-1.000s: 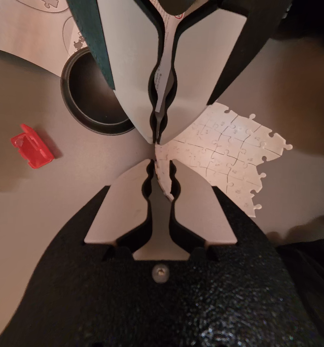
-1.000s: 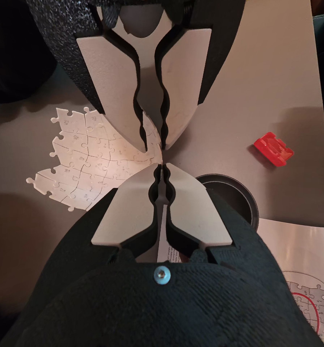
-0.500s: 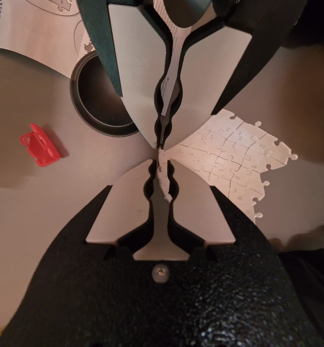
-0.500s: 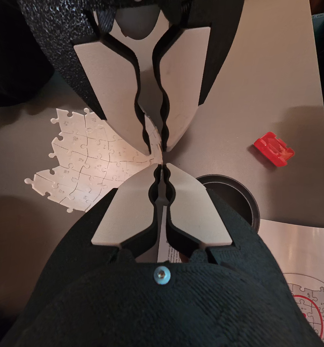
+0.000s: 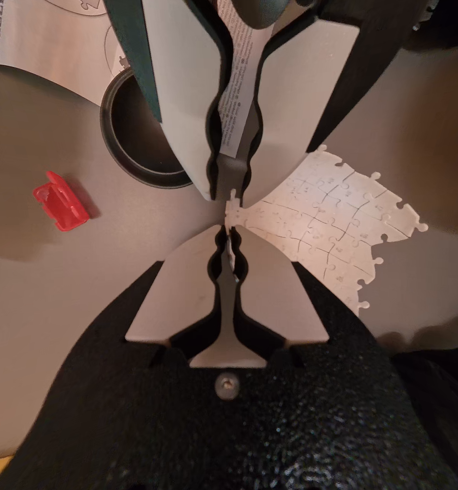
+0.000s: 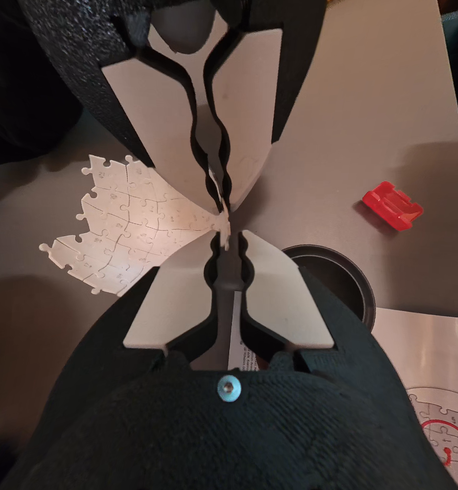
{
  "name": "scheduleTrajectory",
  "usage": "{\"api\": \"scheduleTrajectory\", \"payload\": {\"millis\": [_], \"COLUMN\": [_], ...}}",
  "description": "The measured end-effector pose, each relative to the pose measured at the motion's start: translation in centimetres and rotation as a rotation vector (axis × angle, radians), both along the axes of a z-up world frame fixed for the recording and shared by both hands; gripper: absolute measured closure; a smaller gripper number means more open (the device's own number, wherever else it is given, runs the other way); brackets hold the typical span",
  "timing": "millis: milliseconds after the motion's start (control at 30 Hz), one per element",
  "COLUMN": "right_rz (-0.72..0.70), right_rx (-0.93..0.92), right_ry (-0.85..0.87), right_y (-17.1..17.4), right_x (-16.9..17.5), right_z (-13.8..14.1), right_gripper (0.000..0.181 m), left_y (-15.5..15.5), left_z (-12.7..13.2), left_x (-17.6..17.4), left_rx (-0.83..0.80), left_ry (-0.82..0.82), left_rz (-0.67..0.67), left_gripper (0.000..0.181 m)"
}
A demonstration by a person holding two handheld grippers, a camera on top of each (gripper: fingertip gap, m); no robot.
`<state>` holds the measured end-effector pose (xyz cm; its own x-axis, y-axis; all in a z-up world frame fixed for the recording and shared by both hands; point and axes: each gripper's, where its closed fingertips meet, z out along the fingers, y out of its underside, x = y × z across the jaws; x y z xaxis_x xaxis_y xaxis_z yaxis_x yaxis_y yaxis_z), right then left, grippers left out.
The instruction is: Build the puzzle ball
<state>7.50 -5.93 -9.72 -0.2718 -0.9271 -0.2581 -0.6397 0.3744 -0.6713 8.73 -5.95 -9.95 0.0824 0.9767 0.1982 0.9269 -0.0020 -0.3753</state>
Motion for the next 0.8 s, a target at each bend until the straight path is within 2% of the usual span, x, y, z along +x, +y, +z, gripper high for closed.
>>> {"api": "scheduleTrajectory", "payload": {"millis": [167,567,700,800], "right_rz": [-0.06,-0.072,-0.071,-0.07], "right_rx": [0.078,0.138,0.146,0.157], "right_ry": [-0.035,0.01,-0.01,-0.031], "right_y": [-0.3,0.2,0.2,0.2], "right_x": [0.2,0.5,0.9,1.1], "right_z": [-0.4,-1.4,-1.0,-0.7], "right_gripper": [0.149,0.143,0.146,0.159], "left_y": [0.1,0.4,0.2,0.1], "left_z": [0.1,0.3,0.3,0.2], "left_x": [0.0,-0.1,0.1,0.3], "left_rx": [-0.013,-0.023,-0.035,-0.054], "left_ry": [0.006,-0.014,-0.022,-0.028], "left_rz": [-0.018,0.001,0.004,-0.003], "left_gripper": [0.178,0.179,0.178,0.178]}}
